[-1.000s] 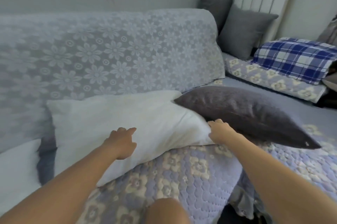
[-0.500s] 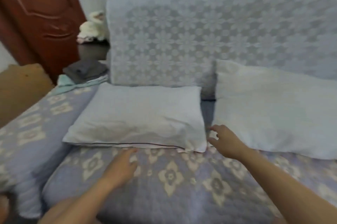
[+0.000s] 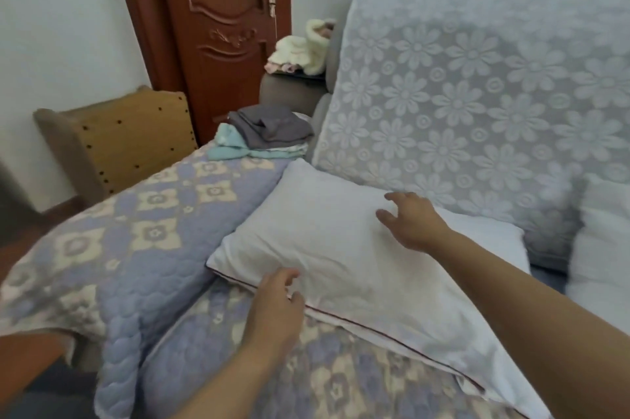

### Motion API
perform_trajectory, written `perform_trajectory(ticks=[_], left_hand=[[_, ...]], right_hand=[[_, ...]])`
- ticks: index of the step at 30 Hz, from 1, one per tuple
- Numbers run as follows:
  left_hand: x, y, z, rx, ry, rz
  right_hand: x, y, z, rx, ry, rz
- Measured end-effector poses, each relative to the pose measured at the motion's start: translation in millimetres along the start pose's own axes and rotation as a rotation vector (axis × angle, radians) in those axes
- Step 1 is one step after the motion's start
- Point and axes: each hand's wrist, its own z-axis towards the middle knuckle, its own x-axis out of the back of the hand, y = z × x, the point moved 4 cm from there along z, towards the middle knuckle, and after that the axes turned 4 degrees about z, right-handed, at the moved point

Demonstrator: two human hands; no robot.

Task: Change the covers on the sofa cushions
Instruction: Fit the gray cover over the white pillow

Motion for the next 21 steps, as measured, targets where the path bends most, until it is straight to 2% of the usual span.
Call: perform_trajectory(ticks=[2,4,6,11,16,21], left_hand=[[-1,12,19,-0.057,0.131,-0.06],[5,25,54,-0.213,0.232,-0.008],[11,33,104,-0.281,0.251,0.069],[16,34,258,-0.155,0.222,0.429],[3,33,368,-0.184,0.243,0.745],[4,28,426,0.008,0.16,0.492]], right_hand=[[-19,-13,35,0.024,-0.009,-0.022],[-43,-22,66,0.066,0.007,-0.067],[-65,-23,88,0.082,0.047,-0.08],[-122,-8,103,0.116,0.209,-0.206],[-141,6,124,0.137,0.349,-0.21],[-148,8,125,0.163,0.443,-0.16]])
